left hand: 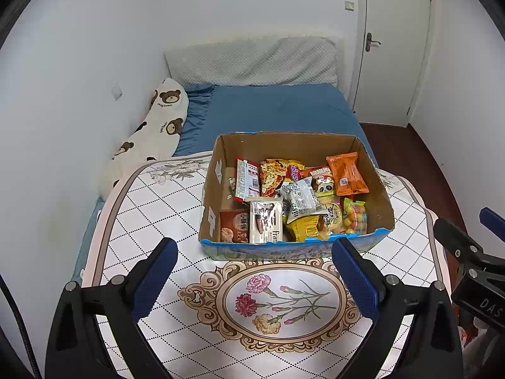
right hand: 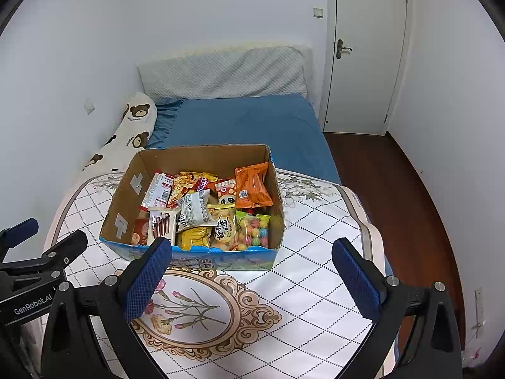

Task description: Organize snacks

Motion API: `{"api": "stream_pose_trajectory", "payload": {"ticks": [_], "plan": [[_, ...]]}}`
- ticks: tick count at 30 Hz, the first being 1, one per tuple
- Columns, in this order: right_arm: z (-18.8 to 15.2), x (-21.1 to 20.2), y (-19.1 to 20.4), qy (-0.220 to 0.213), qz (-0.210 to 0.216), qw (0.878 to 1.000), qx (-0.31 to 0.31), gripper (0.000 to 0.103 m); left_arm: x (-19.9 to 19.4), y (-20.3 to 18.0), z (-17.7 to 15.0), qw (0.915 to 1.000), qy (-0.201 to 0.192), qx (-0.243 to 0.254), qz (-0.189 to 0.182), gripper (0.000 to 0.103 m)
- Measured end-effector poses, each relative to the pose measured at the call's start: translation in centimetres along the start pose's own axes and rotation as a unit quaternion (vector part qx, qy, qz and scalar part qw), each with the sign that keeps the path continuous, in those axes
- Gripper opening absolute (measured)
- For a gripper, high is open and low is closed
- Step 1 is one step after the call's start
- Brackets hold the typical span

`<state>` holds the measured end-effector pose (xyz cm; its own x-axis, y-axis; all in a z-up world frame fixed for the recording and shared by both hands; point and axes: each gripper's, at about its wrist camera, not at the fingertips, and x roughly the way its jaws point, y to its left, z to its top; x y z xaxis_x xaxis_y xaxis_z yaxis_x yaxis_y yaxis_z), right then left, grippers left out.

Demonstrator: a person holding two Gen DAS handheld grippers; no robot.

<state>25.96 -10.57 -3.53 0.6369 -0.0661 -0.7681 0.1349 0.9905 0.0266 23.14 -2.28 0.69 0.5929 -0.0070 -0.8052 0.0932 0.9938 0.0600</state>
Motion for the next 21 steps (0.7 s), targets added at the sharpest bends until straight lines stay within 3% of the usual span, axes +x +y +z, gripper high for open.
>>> {"api": "stream_pose_trajectory", "payload": {"ticks": [21], "plan": [[-0.02,-0.56,-0.25,-0.004,-0.002,1.000,0.002,0.103,-0.33,-0.21,-0.09,1.0000,-0.002,0.000,-0.001,0.100]]}}
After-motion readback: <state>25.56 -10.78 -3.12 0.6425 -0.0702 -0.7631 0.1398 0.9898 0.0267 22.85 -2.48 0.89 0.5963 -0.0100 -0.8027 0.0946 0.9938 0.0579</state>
